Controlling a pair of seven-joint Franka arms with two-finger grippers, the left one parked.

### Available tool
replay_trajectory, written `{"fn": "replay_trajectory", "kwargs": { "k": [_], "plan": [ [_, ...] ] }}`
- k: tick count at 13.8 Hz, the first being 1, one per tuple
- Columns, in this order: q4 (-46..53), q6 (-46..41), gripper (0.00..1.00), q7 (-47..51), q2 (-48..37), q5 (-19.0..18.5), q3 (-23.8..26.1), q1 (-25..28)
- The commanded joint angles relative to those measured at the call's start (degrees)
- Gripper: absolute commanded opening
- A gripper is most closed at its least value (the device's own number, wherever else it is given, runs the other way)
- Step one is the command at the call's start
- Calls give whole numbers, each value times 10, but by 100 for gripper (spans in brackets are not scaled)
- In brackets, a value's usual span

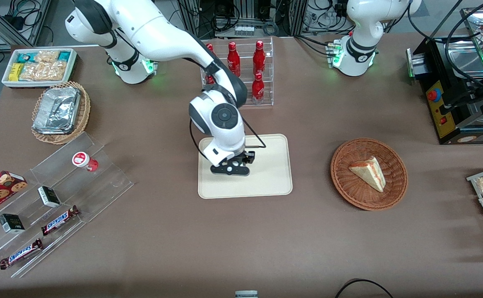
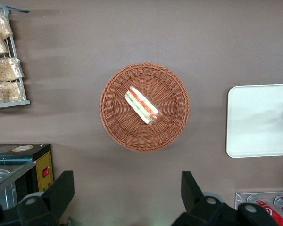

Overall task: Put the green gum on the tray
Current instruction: 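Lower the gum tub onto the tray and open the right gripper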

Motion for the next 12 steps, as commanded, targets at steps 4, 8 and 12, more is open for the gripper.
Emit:
{"fn": "replay_trajectory", "kwargs": {
  "k": [4, 8, 12],
  "plan": [
    [28, 10, 0, 5, 42, 13, -7, 12],
    [27, 12, 34, -2, 49, 13, -7, 11],
    [24, 23, 100, -2, 51, 10, -8, 12]
  ]
}}
